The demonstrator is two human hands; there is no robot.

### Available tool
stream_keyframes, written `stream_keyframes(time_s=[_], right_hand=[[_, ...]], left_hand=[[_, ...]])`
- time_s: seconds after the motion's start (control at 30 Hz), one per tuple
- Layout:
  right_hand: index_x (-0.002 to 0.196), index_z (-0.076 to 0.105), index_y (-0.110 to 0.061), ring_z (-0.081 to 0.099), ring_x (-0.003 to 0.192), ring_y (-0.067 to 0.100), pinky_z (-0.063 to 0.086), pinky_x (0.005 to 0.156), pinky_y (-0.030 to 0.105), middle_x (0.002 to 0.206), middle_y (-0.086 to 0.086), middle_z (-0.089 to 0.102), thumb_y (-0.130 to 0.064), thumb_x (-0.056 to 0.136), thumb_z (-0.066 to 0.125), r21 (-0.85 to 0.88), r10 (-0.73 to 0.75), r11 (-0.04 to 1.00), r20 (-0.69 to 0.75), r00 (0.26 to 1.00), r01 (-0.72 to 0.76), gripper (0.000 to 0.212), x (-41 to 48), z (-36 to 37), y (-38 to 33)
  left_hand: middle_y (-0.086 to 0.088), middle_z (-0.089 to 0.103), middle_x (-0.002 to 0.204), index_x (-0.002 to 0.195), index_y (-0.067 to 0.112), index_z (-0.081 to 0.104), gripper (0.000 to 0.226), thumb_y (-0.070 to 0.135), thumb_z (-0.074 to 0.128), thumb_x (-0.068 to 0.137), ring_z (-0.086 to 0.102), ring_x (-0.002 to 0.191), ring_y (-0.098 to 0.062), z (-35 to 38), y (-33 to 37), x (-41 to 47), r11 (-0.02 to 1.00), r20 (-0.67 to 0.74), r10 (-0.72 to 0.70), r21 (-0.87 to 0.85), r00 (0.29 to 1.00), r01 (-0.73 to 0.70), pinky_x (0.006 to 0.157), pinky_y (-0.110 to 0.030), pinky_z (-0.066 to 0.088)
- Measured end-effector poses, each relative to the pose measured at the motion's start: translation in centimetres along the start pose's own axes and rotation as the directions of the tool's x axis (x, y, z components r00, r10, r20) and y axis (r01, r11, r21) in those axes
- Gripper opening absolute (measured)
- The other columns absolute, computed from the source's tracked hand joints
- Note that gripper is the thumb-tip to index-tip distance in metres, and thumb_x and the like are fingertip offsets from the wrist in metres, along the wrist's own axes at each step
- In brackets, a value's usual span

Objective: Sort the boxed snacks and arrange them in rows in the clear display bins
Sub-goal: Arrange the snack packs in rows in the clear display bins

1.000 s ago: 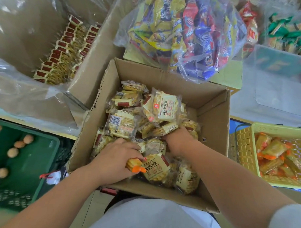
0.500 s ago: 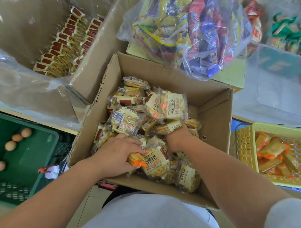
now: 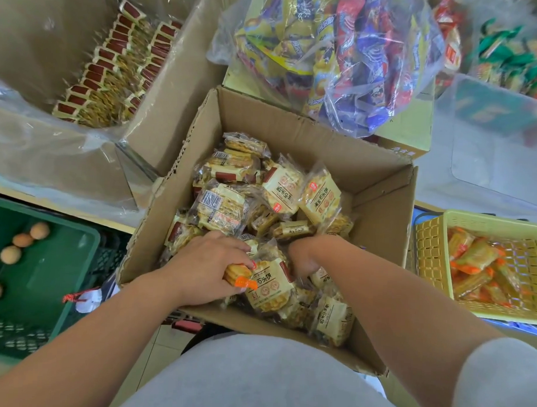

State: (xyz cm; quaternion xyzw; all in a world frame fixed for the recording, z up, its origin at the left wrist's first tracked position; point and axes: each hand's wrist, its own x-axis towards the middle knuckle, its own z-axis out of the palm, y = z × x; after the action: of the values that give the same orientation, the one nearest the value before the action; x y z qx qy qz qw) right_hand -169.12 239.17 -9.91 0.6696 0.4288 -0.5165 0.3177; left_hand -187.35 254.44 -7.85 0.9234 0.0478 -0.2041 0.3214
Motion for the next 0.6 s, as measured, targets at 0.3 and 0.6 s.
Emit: stream_keyframes(time_s=[0.3, 0.6], right_hand=[[0.113, 0.065, -0.002, 0.058, 0.092, 0.022, 0.042, 0.073, 0.030, 0.106, 0.006, 0.059, -0.033, 0.104, 0.052, 0.005, -0.019, 1.000, 0.154, 0.988, 0.019, 0.034, -1.2, 0.6, 0.2], [0.146, 0.047, -0.012, 0.061, 0.118, 0.030, 0.048, 0.101, 0.042, 0.135, 0.014, 0.060, -0.030, 0.103, 0.049, 0.361, -0.129, 0.931, 0.173, 0.976, 0.059, 0.047, -3.1, 1.3, 1.2]], left_hand=[[0.022, 0.054, 0.144, 0.121, 0.049, 0.067, 0.046, 0.064, 0.074, 0.079, 0.041, 0.122, -0.011, -0.1, -0.2, 0.2, 0.999, 0.005, -0.005, -0.053, 1.000, 0.005, 0.108, -0.042, 0.037], [0.020, 0.064, 0.110, 0.092, 0.037, 0.062, 0.044, 0.074, 0.055, 0.069, 0.040, 0.100, -0.006, -0.3, -0.2, 0.5, 0.993, -0.017, 0.008, -0.116, 1.000, -0.010, 0.082, -0.033, 0.034]])
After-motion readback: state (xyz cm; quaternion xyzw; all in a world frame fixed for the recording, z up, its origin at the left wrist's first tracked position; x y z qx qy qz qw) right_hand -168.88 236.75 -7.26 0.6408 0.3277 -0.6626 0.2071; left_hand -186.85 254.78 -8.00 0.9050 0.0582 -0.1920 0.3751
